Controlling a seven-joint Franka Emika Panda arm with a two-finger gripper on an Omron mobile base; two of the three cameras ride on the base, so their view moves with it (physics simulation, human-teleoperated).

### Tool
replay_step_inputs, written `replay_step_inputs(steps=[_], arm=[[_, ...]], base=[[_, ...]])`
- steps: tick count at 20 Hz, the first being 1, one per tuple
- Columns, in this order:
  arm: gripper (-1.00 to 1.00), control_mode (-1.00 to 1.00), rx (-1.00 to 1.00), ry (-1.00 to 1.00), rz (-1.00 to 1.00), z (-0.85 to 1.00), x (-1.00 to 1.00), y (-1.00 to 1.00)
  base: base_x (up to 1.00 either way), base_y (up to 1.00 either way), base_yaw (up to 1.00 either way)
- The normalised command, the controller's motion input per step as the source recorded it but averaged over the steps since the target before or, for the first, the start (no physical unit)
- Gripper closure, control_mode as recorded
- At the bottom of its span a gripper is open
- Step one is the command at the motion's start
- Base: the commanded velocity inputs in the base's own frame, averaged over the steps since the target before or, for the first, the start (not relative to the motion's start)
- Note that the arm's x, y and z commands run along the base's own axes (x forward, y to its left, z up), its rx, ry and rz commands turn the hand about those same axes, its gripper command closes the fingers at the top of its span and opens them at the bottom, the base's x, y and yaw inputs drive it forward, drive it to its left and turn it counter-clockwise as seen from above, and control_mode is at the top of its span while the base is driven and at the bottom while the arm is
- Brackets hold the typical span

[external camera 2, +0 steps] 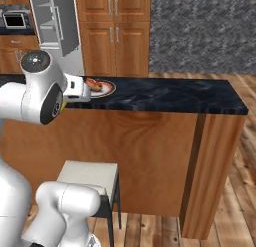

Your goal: Pick up the banana and tangerine from the fridge and place one fruit on each plate on the dining counter.

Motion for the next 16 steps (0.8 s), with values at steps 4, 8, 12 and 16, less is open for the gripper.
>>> replay_step_inputs(steps=[4, 8, 12, 16], arm=[[1.0, -1.0, -0.05, 0.33, 0.07, 0.38, 1.0, 0.0], [1.0, -1.0, 0.0, 0.45, 0.0, 0.01, 1.0, 0.01], [1.0, -1.0, -0.01, 0.79, -0.01, -0.27, 1.0, 0.19], [1.0, -1.0, -0.04, 0.85, -0.01, -0.71, 1.0, 0.25]], base=[[0.0, 0.0, 0.0], [0.0, 0.0, 0.0], [0.0, 0.0, 0.0], [0.0, 0.0, 0.0]])
